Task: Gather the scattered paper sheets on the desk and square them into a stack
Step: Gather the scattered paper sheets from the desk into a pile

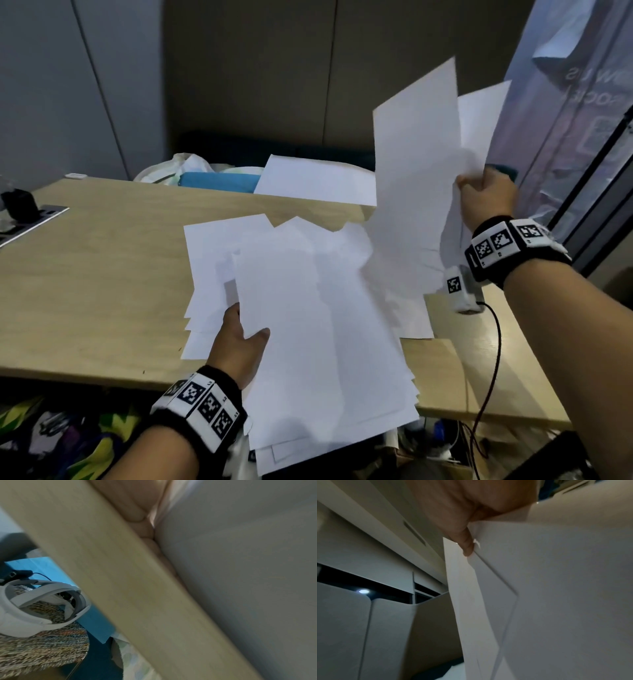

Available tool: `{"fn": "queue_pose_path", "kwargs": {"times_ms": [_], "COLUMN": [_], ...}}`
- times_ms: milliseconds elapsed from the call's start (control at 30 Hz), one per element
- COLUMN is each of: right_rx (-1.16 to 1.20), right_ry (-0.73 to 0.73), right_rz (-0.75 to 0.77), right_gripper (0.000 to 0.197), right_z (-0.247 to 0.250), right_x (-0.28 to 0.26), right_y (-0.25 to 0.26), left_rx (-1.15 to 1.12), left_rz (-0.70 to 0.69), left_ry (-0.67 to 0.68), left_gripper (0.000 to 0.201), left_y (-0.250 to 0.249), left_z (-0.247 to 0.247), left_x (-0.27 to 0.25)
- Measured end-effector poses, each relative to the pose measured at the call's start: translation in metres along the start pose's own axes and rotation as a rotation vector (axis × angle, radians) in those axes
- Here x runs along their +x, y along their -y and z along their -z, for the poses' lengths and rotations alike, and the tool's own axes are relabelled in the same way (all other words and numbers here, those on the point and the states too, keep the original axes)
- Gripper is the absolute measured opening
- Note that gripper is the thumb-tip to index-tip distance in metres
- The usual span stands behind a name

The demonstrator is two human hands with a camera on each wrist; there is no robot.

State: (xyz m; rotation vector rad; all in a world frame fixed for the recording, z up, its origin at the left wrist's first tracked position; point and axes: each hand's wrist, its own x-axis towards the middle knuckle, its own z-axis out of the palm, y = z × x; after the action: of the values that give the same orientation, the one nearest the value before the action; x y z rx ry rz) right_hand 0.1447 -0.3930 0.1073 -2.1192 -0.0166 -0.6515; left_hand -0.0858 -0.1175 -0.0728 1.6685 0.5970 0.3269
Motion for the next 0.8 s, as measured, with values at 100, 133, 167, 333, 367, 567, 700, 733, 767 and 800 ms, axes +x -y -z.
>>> {"fn": "queue_pose_path", "kwargs": {"times_ms": [100, 133, 167, 333, 367, 567, 700, 733, 767, 800], "right_rx": [0.038, 0.074, 0.138, 0.675, 0.776, 0.744, 0.556, 0.519, 0.469, 0.396], "right_ry": [-0.092, -0.116, -0.136, 0.013, 0.064, 0.285, 0.488, 0.542, 0.595, 0.644], "right_rz": [0.104, 0.126, 0.146, 0.091, 0.061, -0.165, -0.313, -0.363, -0.402, -0.423], "right_gripper": [0.037, 0.038, 0.040, 0.015, 0.012, 0.032, 0.032, 0.033, 0.033, 0.031], "right_z": [0.018, 0.023, 0.028, 0.039, 0.039, 0.019, -0.004, -0.008, -0.012, -0.017], "right_x": [0.000, -0.001, -0.002, -0.018, -0.023, -0.060, -0.108, -0.119, -0.129, -0.137], "right_y": [0.027, 0.037, 0.047, 0.081, 0.084, 0.054, 0.017, 0.009, 0.004, -0.003], "left_rx": [-0.030, -0.040, -0.027, 0.089, 0.072, -0.118, -0.249, -0.267, -0.271, -0.250], "left_rz": [-0.028, -0.056, -0.085, -0.064, -0.060, 0.080, 0.225, 0.242, 0.241, 0.222], "left_ry": [0.041, 0.066, 0.084, 0.093, 0.095, 0.140, 0.227, 0.232, 0.233, 0.224], "left_gripper": [0.086, 0.088, 0.087, 0.035, 0.030, 0.062, 0.095, 0.095, 0.093, 0.089], "left_y": [0.002, 0.004, 0.005, 0.008, 0.007, -0.005, -0.002, -0.002, -0.003, -0.002], "left_z": [0.002, 0.003, 0.003, 0.005, 0.004, 0.008, 0.013, 0.013, 0.012, 0.011], "left_x": [0.001, 0.002, 0.003, 0.005, 0.004, 0.004, 0.004, 0.005, 0.005, 0.006]}}
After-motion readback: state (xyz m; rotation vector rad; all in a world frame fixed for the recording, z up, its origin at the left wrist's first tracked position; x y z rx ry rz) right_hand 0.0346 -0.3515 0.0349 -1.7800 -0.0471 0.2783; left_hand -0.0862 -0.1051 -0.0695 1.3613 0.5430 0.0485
